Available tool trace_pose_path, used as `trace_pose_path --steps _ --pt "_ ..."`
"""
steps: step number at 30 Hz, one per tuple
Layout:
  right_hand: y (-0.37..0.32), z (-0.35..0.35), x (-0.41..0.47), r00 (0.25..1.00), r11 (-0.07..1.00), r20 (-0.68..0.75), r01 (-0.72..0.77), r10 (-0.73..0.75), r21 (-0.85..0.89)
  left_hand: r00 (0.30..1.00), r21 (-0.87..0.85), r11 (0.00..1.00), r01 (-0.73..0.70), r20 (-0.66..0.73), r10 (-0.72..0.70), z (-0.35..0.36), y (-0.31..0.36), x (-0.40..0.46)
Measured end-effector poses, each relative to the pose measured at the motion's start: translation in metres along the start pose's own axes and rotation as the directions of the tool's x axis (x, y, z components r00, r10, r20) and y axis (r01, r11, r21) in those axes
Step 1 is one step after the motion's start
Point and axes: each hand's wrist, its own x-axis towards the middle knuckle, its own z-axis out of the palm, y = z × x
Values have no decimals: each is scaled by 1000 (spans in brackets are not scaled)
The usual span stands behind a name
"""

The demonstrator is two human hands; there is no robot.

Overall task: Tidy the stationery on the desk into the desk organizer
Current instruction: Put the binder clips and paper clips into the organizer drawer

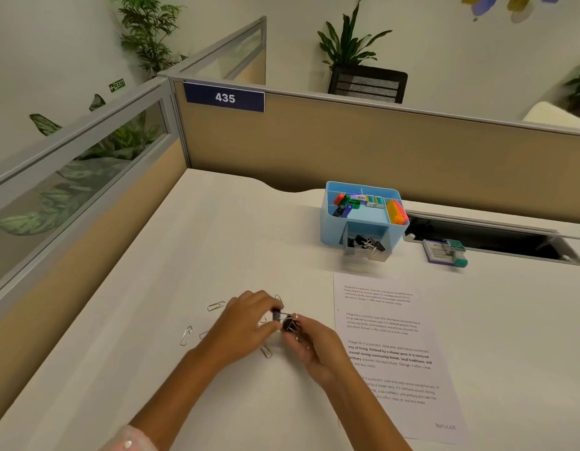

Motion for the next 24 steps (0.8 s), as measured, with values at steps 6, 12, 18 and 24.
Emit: trace_pose_path --steps 6,12,18,24 --pt "-17 -5 3 996 998 63 70 -70 6 997 28 998 -62 -48 63 33 22 17" --pt "-73 -9 21 978 967 -48 193 -204 -168 998 -18 999 50 -27 -50 34 -2 39" --pt "-176 -10 49 852 745 -103 383 -514 -546 962 138 952 274 -36 -272 12 -66 54" --pt "-231 -23 80 735 88 115 231 -669 -969 941 259 925 278 118 -316 -3 -109 53"
